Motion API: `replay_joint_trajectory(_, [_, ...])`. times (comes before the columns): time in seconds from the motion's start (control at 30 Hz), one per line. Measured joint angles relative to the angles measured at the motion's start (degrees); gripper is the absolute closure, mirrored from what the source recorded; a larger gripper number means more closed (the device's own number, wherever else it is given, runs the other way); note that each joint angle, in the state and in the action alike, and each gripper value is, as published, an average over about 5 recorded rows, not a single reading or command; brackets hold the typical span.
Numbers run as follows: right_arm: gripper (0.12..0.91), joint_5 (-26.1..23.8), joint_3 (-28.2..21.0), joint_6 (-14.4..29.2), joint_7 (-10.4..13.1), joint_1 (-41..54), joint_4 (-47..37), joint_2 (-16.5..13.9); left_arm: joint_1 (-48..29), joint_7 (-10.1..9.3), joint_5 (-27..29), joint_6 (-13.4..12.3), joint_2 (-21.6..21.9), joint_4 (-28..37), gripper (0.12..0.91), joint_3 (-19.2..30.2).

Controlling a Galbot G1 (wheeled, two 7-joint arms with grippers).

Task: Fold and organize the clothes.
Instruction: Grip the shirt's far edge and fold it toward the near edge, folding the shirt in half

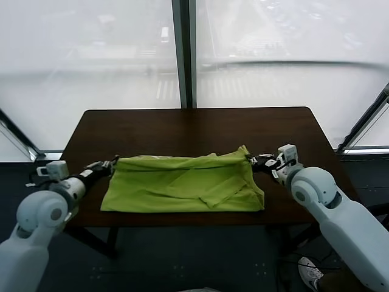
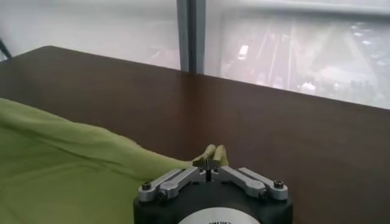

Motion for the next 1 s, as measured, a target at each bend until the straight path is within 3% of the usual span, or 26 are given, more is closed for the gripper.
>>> replay_joint_trajectory(0.87, [0.887,0.14,1.64,-0.61,0.28,-7.02,4.39,-2.12,5.76,-0.07,1.83,0.28,-1.78,-2.67,0.841,-2.9])
replay_joint_trajectory(0.93, [0.877,0.36,2.02,-0.83,0.7,-7.42,4.81,-2.44,6.2,-0.18,1.83,0.4,-1.83,-3.09,0.84,-3.41])
replay_joint_trajectory(1.0, [0.819,0.62,2.48,-0.97,1.11,-7.72,5.22,-2.77,6.68,-0.25,1.85,0.47,-1.8,-3.35,0.833,-3.96])
